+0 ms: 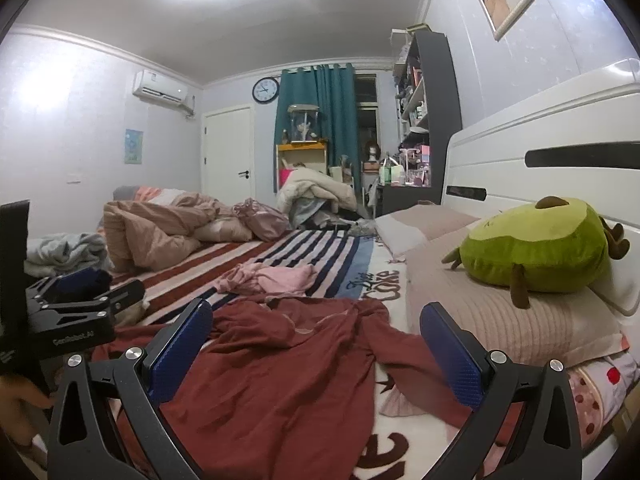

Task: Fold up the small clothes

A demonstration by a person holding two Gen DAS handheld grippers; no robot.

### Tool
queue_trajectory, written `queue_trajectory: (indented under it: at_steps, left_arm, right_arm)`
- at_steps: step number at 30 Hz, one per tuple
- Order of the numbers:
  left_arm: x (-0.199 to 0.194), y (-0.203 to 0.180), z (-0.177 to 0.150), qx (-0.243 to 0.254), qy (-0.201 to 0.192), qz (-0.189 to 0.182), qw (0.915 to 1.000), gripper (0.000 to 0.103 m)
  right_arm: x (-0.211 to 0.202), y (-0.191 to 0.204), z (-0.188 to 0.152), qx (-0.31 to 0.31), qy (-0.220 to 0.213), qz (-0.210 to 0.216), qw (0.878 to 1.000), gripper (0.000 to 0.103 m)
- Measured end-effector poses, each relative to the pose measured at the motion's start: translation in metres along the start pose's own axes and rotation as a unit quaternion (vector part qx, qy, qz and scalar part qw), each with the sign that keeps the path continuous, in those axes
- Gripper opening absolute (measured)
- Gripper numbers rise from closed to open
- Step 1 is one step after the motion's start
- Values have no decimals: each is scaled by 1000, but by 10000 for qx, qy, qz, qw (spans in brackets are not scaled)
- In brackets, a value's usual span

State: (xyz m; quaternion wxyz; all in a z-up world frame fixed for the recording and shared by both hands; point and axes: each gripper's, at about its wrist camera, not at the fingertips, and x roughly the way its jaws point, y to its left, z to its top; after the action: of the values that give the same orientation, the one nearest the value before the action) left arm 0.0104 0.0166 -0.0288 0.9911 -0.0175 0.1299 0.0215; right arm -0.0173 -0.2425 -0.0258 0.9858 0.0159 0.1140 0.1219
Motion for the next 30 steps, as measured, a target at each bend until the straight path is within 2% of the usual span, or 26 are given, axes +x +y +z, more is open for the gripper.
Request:
queue_trajectory:
  at_steps: [6,10,14,17,18,22,24,25,27,28,29,30]
  left_arm:
    - [10,18,-8,-80,209,65,9997,102]
    - [27,54,-32,-222,720,367,9965,102]
    - [43,101,-72,-522,1419,799,9853,100]
    - [49,129,-101,-925,1823,877,9750,85]
    - [51,135,-108,-946,1927,914,9724,79]
    - [59,151,-130,-913,2287,1258,9610,68]
    - [62,158,-136,-1101,2383,1206,9574,50]
    - [63,161,-138,-1140,2393,1166,9572,46]
    - [67,162,-142,-1086,2424,1167,9570,28]
    - [69,160,-143,-1033,2422,1196,9573,22]
    - [70,160,-140,-1047,2429,1163,9573,9]
    - [70,161,-139,-1096,2397,1100,9583,3]
  right_arm:
    - [10,0,-6,-23,112,-3,9999,103]
    - [25,-3,-22,11,323,80,9994,103]
    - [51,-1,-45,99,741,149,9971,103]
    - [72,6,-62,23,1117,194,9936,103]
    - [78,8,-65,13,1205,250,9924,103]
    - [91,18,-73,-15,1351,453,9898,103]
    - [92,20,-75,-42,1341,447,9900,103]
    - [93,20,-75,-33,1344,448,9899,103]
    - [93,19,-76,7,1352,457,9898,103]
    - [93,19,-76,34,1364,464,9896,103]
    - [93,18,-77,48,1371,468,9894,103]
    - [93,18,-77,56,1381,465,9893,103]
